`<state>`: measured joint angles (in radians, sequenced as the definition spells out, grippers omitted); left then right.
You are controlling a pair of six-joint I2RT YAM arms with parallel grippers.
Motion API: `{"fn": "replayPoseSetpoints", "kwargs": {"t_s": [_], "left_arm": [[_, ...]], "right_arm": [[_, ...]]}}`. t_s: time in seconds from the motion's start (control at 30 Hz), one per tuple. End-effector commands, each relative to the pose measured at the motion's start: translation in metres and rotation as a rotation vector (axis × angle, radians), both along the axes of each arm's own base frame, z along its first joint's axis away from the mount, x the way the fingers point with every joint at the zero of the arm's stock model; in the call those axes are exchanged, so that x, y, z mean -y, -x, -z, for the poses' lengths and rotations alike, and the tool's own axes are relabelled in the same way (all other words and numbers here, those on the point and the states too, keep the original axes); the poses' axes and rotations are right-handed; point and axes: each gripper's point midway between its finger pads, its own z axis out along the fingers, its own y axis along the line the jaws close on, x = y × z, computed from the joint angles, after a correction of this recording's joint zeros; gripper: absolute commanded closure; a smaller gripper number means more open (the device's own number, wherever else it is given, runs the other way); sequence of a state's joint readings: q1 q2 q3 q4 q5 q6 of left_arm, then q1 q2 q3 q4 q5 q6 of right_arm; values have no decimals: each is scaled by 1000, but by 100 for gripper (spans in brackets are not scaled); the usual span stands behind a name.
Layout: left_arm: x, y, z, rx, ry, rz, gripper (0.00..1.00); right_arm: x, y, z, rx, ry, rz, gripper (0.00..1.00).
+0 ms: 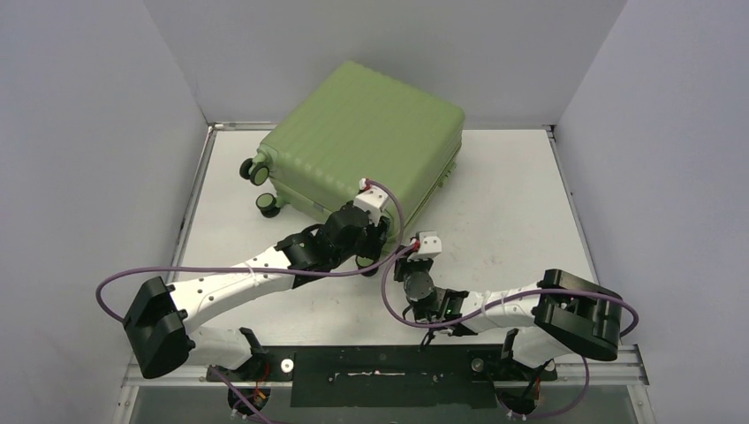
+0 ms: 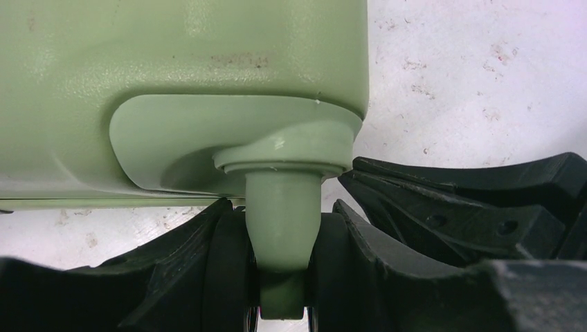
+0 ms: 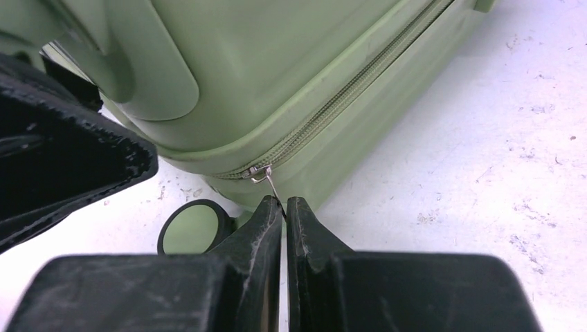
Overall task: Pack the luggage
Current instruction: Zip the luggage at the center of the board.
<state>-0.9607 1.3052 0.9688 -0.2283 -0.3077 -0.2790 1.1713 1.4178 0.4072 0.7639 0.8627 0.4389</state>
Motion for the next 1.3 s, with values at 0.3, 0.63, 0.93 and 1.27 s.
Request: {"fn": "replayPoseSetpoints", "kwargs": {"t_s": [0.3,0.63,0.93,1.27], "left_arm": [[-57,7,-12,31,-84,-114,100],[-85,13,-26,71,-129,-153,100],[-96,16,-38,89,-127,-169,100],[-115,29,-22,65,-151,-187,100]], "right_arm": [[73,-37,5,-6,37,257,100],[62,-26,0,5,27,164,100],[61,-24,-1,-2,56,170,100],[101,-60,2,-26,39,313,100]]}}
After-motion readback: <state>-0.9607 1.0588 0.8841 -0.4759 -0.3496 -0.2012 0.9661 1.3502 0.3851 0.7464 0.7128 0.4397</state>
